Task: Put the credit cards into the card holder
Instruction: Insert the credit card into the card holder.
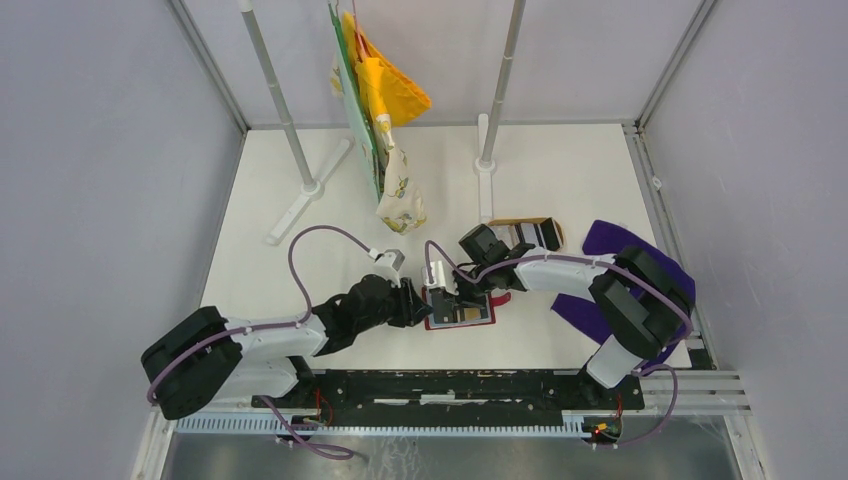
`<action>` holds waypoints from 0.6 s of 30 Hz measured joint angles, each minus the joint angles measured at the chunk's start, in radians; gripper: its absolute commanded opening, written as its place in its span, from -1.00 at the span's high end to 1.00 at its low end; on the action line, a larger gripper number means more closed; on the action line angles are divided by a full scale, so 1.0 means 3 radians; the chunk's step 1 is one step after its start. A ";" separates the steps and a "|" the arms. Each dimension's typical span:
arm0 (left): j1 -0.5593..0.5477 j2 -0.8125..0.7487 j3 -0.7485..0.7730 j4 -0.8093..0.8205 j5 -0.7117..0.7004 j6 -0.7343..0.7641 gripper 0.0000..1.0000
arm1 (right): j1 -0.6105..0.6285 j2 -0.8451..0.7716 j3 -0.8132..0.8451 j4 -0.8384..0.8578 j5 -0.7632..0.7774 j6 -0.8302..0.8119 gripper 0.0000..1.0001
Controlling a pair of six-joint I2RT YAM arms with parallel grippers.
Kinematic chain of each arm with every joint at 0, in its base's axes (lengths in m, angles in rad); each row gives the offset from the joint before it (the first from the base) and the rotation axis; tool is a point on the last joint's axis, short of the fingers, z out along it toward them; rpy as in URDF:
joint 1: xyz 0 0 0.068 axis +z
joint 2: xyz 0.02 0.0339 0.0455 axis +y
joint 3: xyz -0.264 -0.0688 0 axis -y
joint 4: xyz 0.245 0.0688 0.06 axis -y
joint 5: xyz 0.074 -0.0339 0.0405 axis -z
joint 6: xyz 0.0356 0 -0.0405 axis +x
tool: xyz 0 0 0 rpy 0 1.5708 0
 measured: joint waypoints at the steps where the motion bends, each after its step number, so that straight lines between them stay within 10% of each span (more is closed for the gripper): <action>1: 0.0001 0.0014 -0.0011 0.0014 0.0001 0.0000 0.10 | 0.0001 0.0006 0.0009 0.0003 0.0009 0.0023 0.80; 18: 0.0019 0.0107 -0.0089 0.0289 0.0089 -0.0125 0.16 | -0.0280 -0.0061 0.0034 -0.0083 -0.0431 0.0103 0.72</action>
